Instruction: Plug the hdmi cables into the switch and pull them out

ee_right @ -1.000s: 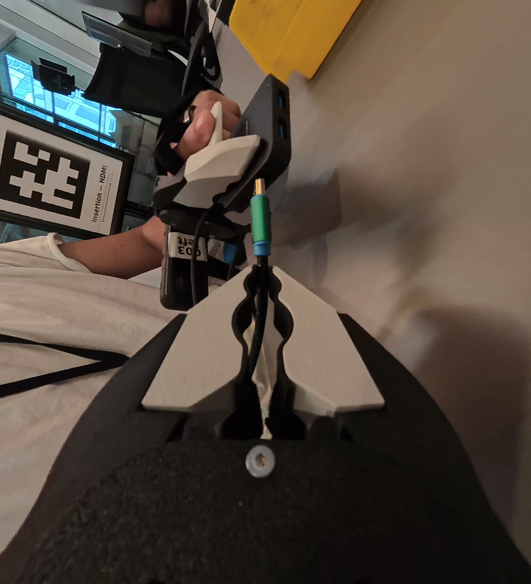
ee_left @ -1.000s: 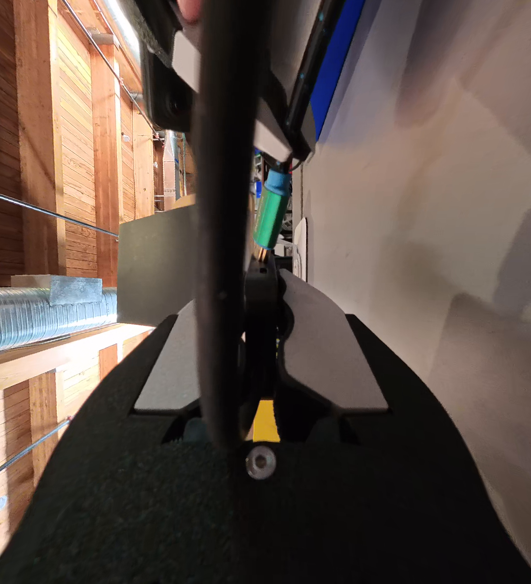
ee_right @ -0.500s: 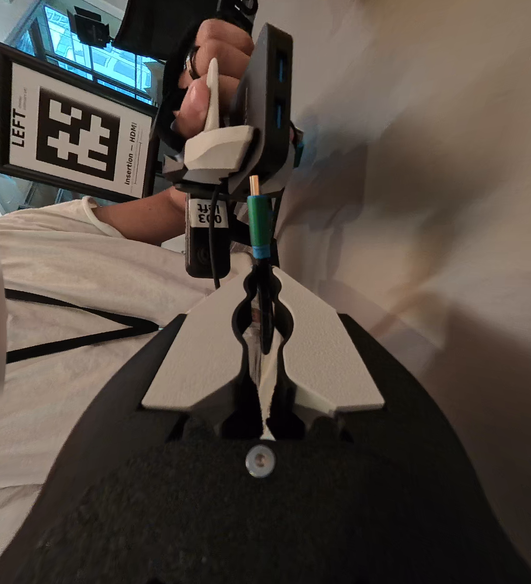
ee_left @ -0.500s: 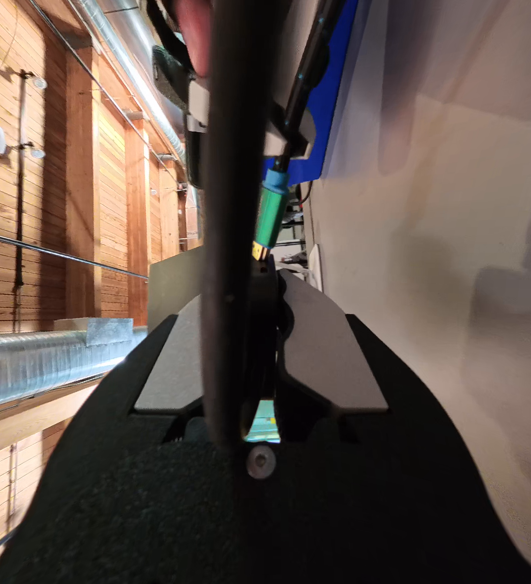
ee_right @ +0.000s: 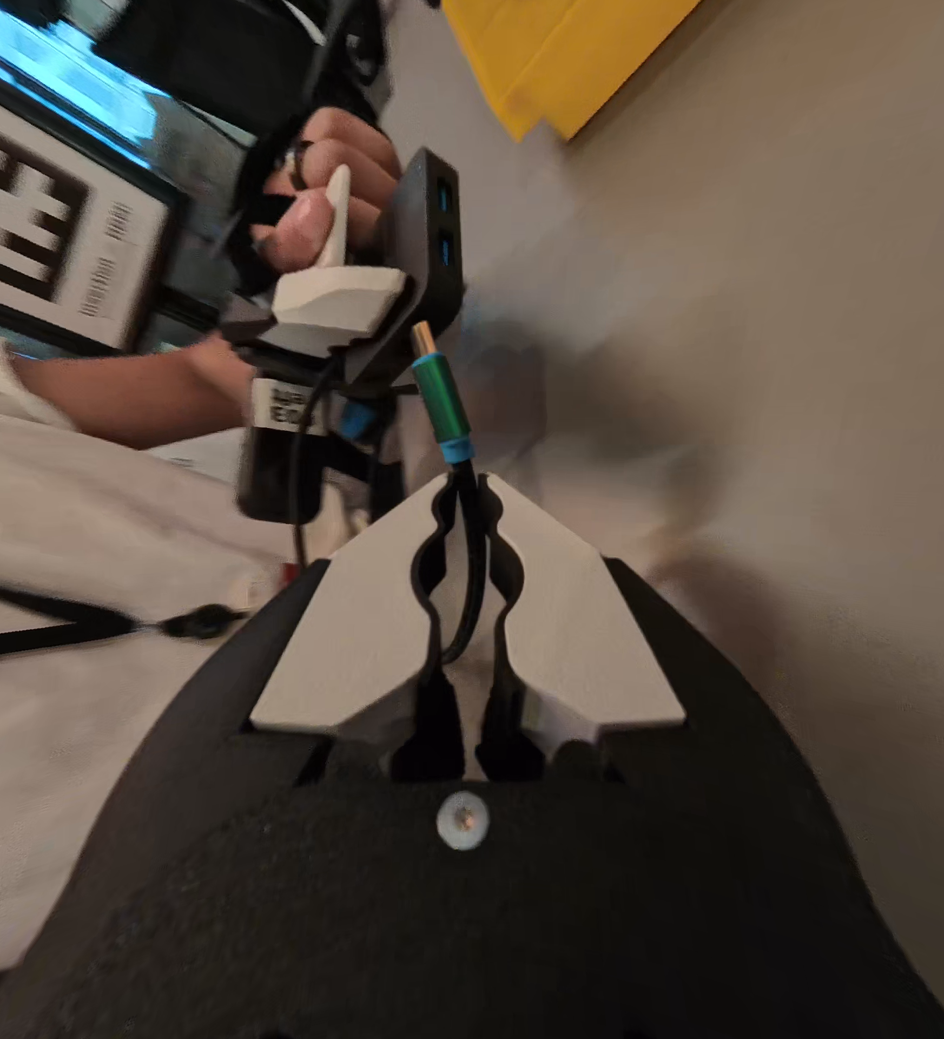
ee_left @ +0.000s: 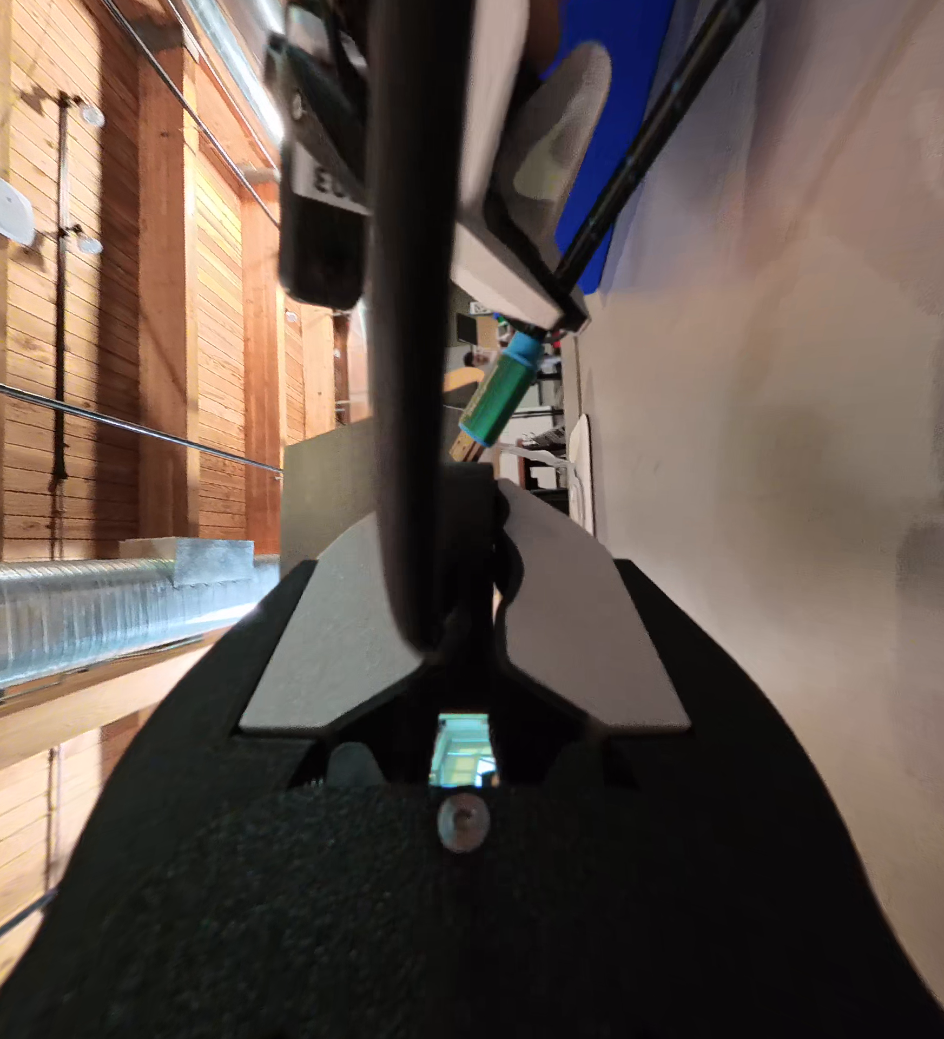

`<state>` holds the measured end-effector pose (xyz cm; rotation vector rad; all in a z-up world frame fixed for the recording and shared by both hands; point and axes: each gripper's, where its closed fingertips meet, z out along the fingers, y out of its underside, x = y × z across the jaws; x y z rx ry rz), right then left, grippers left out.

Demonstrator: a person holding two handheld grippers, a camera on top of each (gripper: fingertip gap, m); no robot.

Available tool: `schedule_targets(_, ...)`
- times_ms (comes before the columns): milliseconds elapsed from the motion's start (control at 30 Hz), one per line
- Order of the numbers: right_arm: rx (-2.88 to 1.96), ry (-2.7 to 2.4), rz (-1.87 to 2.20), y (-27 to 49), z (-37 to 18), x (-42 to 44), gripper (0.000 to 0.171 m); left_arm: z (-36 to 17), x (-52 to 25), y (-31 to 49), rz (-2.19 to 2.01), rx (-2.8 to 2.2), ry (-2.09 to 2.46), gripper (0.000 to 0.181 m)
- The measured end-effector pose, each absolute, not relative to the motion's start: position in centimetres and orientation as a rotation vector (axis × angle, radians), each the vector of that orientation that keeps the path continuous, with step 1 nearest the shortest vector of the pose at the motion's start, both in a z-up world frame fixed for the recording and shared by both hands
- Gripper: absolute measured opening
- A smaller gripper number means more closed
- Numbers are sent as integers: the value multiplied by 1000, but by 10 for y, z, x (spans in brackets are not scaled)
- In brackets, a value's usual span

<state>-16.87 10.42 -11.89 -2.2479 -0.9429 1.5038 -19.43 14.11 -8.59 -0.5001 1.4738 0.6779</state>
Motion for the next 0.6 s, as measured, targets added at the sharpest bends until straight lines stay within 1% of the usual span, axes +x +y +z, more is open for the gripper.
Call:
schedule_targets(233,-2042,-1184,614,153,-139,-155,7,-120,-194,163,636,-708,1565,14)
schedule_targets(333,-1912,-1217,368,166,-145,-152,9,-134,-192,167,566,-797,1589,14)
schedule_targets(433,-1767,-1260,212,169,-149,-150,9,-140,-191,168,536,-834,1605,14)
schedule_targets(500,-1718,-1349,179,164,-154,-150,6,-142,-191,170,547,-829,1610,14)
schedule_targets(600,-1909,-1346,453,151,-157,-154,5,-139,-192,173,579,-803,1589,14)
